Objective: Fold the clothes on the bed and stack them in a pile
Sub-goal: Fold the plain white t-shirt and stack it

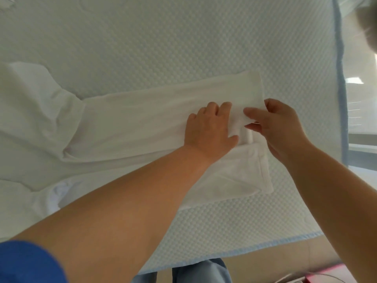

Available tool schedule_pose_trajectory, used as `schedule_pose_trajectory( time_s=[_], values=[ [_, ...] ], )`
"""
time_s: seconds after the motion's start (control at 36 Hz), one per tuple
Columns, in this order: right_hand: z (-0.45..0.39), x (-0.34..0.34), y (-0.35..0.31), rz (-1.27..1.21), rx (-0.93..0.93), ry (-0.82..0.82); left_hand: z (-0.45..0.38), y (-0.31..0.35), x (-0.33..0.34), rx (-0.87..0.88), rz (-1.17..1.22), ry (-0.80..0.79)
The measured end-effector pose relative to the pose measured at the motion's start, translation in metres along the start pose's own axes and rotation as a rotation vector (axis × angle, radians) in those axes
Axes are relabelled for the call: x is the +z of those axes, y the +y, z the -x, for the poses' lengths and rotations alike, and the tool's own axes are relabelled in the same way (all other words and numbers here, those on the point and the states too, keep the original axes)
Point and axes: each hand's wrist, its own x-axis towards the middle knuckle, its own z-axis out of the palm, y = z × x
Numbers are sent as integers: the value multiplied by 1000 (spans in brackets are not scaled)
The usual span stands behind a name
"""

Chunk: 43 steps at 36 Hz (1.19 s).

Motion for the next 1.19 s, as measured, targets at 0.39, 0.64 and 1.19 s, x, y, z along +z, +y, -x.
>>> schedule_pose_trajectory(
  time_s=[0.39,0.64,1.19],
  values=[
    [-17,14,3,-437,437,-248,-29,0,-37,-246,521,219],
    [-60,-17,-5,94,129,50,-21,-7,-34,-114,654,228],
    [-35,-52,43,586,169,45,-30,-9,-19,-290,705,-1]
  ],
)
